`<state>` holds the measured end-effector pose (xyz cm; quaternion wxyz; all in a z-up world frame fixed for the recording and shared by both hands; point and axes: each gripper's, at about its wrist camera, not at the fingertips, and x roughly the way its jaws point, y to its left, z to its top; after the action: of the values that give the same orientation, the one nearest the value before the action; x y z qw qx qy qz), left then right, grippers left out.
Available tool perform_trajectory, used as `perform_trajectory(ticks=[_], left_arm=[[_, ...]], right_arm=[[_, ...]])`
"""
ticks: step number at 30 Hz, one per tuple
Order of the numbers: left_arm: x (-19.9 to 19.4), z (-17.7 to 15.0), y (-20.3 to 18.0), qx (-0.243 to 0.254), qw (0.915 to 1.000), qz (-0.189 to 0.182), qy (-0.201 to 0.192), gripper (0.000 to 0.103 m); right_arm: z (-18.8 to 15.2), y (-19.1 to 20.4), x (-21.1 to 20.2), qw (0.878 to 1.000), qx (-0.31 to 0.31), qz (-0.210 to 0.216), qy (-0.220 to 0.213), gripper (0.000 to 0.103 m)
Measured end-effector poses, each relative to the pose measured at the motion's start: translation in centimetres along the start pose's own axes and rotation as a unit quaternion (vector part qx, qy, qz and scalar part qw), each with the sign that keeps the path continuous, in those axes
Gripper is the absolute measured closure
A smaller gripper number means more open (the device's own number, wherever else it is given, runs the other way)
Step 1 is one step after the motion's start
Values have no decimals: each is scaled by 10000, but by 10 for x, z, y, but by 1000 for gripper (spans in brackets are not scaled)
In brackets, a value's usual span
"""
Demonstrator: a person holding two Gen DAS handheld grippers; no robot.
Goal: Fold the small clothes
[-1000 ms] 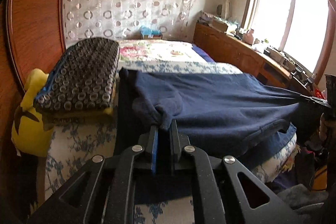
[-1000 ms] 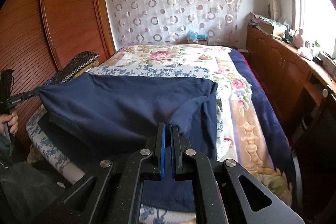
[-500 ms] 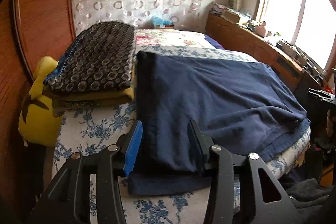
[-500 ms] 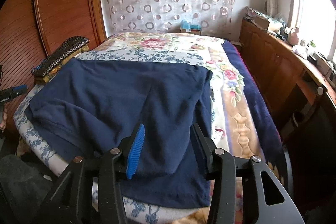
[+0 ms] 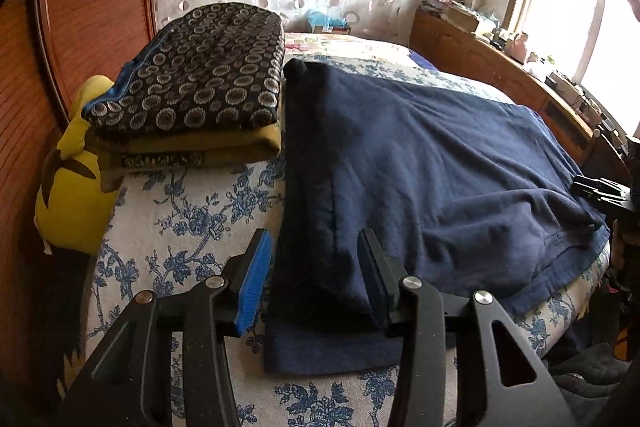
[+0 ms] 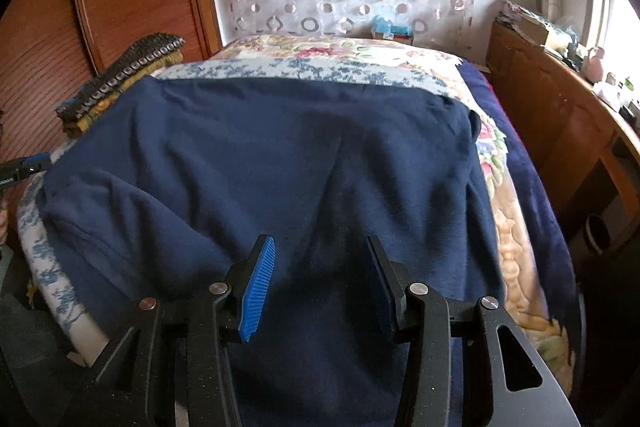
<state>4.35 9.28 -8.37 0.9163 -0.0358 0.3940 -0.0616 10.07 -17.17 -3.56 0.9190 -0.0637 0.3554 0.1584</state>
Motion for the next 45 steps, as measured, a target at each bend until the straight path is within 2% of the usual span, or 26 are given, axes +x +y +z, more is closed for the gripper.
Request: perform_trajectory(ticks=[4,13,20,27,32,37,39,41,45], left_arm=[[6,-3,0,3,10000,12,77,57],[17,-9,2,-72,9998,-11,200,57],[17,-11,2,-78,9999,-6,129,57],[16,-13,0,-54,10000,33,76,57],[16,-13,1,-50,10000,30,72,57],[15,-14,0,-46,10000,50,47,57],[15,-14,0,-44,10000,55,42,57],[15,-14,1,-42,10000,47,45,57],[15,-14,0,-50,10000,55,39,57]], right_arm=[[-2,3,3,9999,58,77,27,56],[-8,8,0,9998,-95,-134,58,52],[-25,18,-52,9997,36,192,-126,52],[-49,36,-75,9983,-30,580,23,53],[-55,43,-67,9973,12,687,276,67],[-51,43,-57,9959,18,844,337,70],[-49,41,-52,9959,44,840,340,78],[-48,39,-48,9953,54,892,368,97],[-47,44,-51,9930,-134,1099,404,100]])
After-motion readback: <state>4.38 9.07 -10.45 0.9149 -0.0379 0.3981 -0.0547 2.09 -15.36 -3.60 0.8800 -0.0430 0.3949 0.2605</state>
